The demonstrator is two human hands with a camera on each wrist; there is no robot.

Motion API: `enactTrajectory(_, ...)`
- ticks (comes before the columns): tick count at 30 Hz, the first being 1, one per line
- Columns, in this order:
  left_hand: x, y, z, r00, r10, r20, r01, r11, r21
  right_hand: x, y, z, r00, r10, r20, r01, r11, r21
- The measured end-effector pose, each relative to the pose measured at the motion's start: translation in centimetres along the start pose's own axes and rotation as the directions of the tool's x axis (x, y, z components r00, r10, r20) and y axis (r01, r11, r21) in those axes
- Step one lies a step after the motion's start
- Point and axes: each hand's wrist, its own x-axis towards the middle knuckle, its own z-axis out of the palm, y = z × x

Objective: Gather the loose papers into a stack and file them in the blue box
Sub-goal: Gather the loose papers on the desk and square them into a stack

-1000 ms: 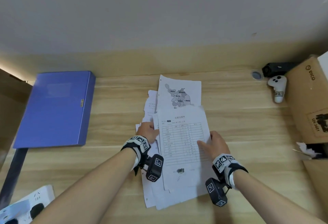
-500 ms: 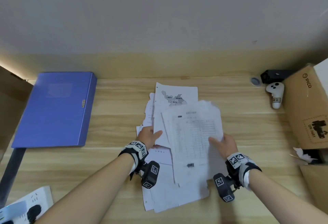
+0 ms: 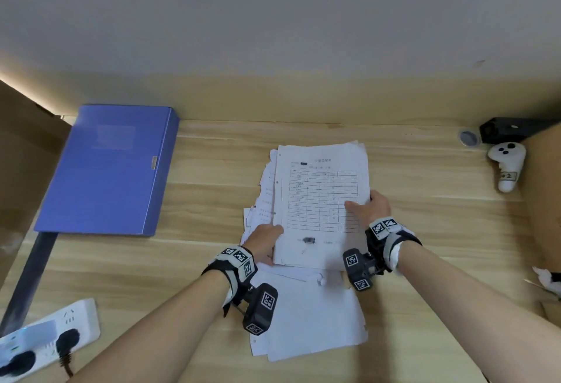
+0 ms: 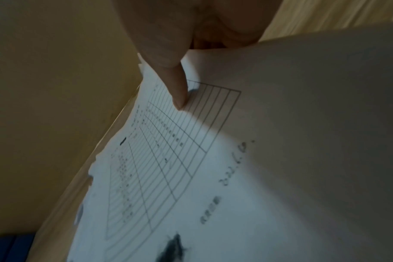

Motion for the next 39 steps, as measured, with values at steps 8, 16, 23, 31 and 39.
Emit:
enactTrajectory(8,1.5,-0.7,0.4,0.953,0.295,-0.062,-0.282,0.945,0.166,-0.8,0.1,0.9,0.997,-0.069,0.016,0.070,0.996,-0.059)
enactTrajectory(16,0.1,0.1,0.5,0.910,0.415,0.003,-0.414,0.908,0.060,-2.3,0.1,-1.2,0.998,0.008,0.070,-0.032,0.939,0.342)
enactTrajectory(23,0.8,2.5,-1.2,0.825,0.462,-0.325,-0.361,0.874,0.326,-2.4,1.5,-4.6,0.995,0.028,-0.092,0.000,0.956,0.294)
enactTrajectory(31,4.1,2.7,-3.6,0.810,0.418,-0.411,-0.102,0.791,0.604,-1.9,4.7,-7.5,0.981,0.098,-0.169,-0.055,0.968,0.244)
enactTrajectory(39,3.4,4.4,-4.1,0.802,0.469,-0.370,-0.259,0.831,0.492,-2.0,4.3,-8.0,0.981,0.107,-0.159,-0.066,0.968,0.241)
